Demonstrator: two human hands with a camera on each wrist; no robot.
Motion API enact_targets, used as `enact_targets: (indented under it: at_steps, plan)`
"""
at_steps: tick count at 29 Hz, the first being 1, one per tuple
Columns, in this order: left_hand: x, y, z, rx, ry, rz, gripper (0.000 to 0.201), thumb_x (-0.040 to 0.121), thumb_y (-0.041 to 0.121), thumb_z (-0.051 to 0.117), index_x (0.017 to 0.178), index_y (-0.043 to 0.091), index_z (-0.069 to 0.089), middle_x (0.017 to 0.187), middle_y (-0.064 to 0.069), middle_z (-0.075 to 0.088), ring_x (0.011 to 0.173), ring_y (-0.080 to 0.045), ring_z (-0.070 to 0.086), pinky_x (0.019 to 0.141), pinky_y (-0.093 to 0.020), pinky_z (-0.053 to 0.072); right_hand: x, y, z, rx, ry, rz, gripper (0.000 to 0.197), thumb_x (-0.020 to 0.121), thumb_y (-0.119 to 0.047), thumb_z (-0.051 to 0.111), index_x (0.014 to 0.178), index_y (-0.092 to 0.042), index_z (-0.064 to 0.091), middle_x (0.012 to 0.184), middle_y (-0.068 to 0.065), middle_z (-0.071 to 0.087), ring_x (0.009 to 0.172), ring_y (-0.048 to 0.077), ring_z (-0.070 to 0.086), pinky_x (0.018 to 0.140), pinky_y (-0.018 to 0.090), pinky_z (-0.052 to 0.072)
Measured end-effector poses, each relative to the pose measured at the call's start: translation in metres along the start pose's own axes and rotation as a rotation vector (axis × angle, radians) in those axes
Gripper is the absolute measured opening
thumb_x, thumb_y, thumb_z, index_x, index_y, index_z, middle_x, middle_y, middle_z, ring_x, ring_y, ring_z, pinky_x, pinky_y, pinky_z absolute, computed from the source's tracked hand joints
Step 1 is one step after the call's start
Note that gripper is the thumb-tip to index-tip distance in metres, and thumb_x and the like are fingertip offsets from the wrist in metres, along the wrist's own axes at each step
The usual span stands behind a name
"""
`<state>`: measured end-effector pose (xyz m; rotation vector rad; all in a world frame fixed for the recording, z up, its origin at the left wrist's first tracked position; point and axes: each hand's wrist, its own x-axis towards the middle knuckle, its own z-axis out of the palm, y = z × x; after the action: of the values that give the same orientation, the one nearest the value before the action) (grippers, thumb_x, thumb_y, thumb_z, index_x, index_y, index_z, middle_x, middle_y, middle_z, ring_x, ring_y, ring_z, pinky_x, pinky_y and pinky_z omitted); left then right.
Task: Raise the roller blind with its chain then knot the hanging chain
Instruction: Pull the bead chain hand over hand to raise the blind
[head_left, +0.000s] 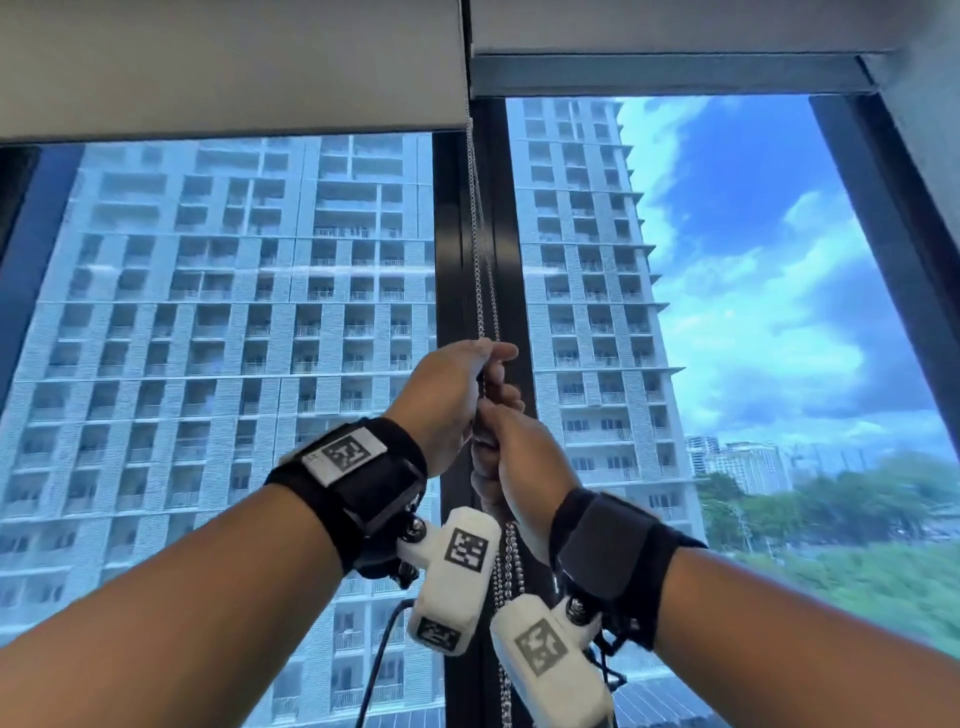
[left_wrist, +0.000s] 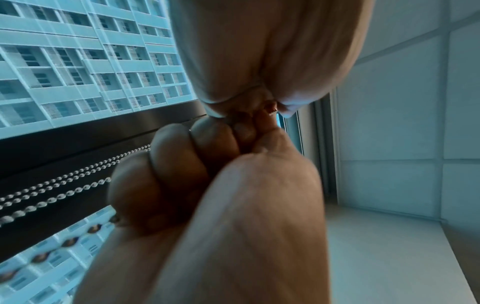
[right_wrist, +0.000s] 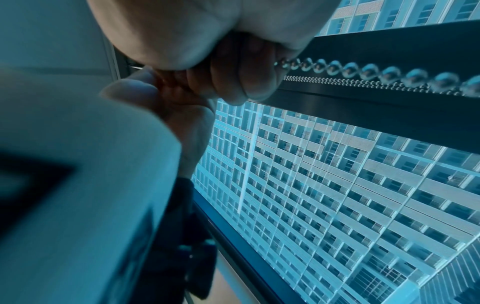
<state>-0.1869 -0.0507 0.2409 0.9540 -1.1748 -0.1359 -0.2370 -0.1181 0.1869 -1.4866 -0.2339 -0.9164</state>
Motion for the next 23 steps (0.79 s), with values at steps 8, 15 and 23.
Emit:
enact_targets:
  at_steps: [8, 15, 23]
  plan:
    - [-0.004, -0.017, -0.007, -0.083, -0.006, -0.019, 0.037, 0.104, 0.028, 0.035, 0.069, 0.02, 0.042, 0.06, 0.003, 0.019, 0.052, -0.013, 0.008, 0.043, -0.024, 0.01, -0.001, -0.008, -0.037, -0.757, -0.453, 0.088, 0.026, 0.099, -0.021, 0.049, 0.086, -0.007, 0.067, 0.087, 0.019, 0.063, 0.072, 0.016, 0.056, 0.065, 0.026, 0.049]
    - [-0.011, -0.021, -0.001, -0.02, -0.004, -0.012, 0.04, 0.101, 0.027, 0.032, 0.062, 0.026, 0.035, 0.051, 0.008, 0.019, 0.041, -0.009, 0.008, 0.041, -0.018, 0.006, 0.047, -0.064, -0.044, -0.604, -0.224, 0.068, 0.021, 0.09, 0.0, 0.045, 0.102, 0.0, 0.063, 0.092, 0.016, 0.064, 0.079, 0.022, 0.061, 0.073, 0.033, 0.051]
    - [-0.029, -0.041, 0.006, 0.114, -0.037, 0.024, 0.033, 0.096, 0.028, 0.041, 0.068, 0.019, 0.056, 0.057, 0.0, 0.035, 0.054, -0.017, 0.013, 0.054, -0.03, 0.012, 0.074, -0.091, 0.001, 0.105, -0.094, 0.075, 0.047, 0.104, -0.048, 0.024, 0.069, -0.02, 0.037, 0.046, -0.002, 0.034, 0.035, 0.009, 0.028, 0.035, 0.014, 0.025]
